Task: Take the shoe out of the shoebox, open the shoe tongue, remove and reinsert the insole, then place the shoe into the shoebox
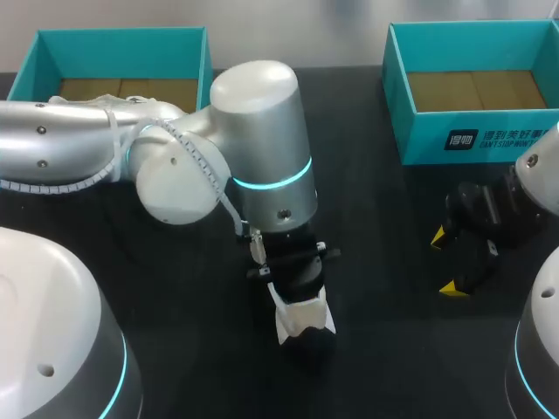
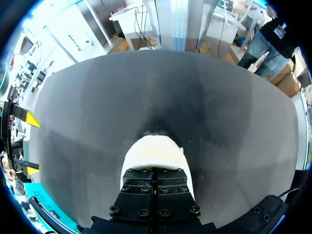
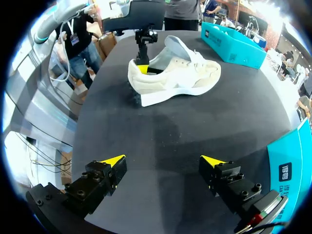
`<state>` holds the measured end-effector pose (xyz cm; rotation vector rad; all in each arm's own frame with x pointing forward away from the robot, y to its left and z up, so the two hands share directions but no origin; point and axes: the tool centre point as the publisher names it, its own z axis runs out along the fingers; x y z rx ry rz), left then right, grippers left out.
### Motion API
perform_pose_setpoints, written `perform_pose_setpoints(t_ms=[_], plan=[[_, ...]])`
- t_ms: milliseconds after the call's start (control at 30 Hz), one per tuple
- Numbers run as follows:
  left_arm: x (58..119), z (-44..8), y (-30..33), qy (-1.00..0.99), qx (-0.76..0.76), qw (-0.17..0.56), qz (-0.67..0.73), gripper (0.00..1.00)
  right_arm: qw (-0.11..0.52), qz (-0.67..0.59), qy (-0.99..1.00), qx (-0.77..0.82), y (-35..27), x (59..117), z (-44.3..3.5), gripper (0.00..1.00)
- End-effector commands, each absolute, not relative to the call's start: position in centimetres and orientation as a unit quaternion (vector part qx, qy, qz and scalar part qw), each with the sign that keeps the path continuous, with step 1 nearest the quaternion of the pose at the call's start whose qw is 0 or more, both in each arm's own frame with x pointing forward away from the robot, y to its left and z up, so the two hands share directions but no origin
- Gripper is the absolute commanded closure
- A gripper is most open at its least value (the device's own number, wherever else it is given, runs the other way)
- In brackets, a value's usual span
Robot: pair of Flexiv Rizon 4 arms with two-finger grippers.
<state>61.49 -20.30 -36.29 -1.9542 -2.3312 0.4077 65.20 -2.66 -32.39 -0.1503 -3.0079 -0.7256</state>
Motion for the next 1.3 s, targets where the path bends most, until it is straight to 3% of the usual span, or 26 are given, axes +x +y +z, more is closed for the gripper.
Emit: perform_pose_setpoints(t_ms=[33,467,833,1300], plan=[[61.7,-38.6,-21.6,-0.763,-0.634,0.047,0.12,1.0,0.021,-0.233,-0.971,-0.049,-2.6,65.1,-32.4,0.0],[64.7,-43.1,-21.5,-0.779,-0.622,0.017,0.073,1.0,0.021,-0.233,-0.971,-0.049,-2.6,65.1,-32.4,0.0],[63.9,-38.1,-21.3,-0.77,-0.628,0.009,0.11,1.0,0.021,-0.233,-0.971,-0.049,-2.6,65.1,-32.4,0.0],[63.8,-44.5,-23.3,-0.772,-0.632,0.026,0.068,1.0,0.021,-0.233,-0.971,-0.049,-2.6,65.1,-32.4,0.0]])
